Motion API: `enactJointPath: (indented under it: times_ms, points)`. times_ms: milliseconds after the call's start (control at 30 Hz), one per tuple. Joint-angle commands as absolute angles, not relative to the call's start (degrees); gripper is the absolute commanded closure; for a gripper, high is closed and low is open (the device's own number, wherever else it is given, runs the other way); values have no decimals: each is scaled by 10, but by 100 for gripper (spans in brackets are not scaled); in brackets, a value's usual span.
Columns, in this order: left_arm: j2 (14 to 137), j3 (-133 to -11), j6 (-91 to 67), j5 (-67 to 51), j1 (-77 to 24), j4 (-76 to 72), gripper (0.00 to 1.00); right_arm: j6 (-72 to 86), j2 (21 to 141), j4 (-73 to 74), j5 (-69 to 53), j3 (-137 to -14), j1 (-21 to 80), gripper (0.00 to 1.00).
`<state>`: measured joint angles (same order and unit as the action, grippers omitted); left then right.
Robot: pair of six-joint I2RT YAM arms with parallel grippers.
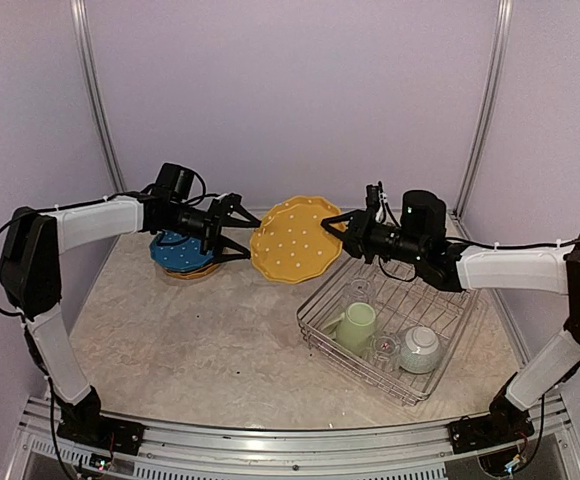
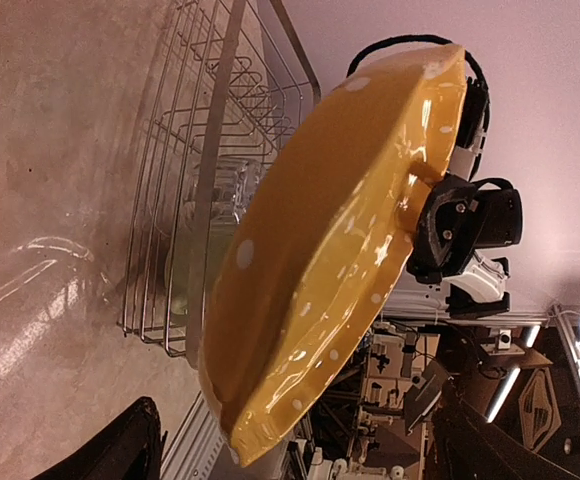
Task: Unload the mixed dishes from the dish rack
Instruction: Pass from the right arm to the left
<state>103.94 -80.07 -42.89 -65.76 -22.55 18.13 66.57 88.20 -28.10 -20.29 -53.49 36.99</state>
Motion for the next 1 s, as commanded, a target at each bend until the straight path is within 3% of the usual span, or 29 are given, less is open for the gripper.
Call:
enactJointPath:
  times_ms: [0,233,367,567,833,867,967]
  points:
    - [1056,-789,-472,-708,-236,115,15,693,877,-416,-218,-570,376,100]
    - [1066,-752,-570,-761,-241,-40,43,704,876,-428,-222,-566,378,100]
    - [1071,-727,-647,-781,-243,-149,51,708,873,-432,-223,-561,380,100]
    - [1079,-723,-666,-784,-245,-178,60,717,874,-444,-226,-555,382,100]
    - [1071,-723,-646,-762,-241,-154,84,709,867,-411,-212,-549,386,100]
    - [1068,-724,-635,-756,-240,-145,88,702,864,-400,-207,-548,386,97]
    - [1057,-725,-615,-742,-231,-118,100,668,852,-315,-175,-552,385,77]
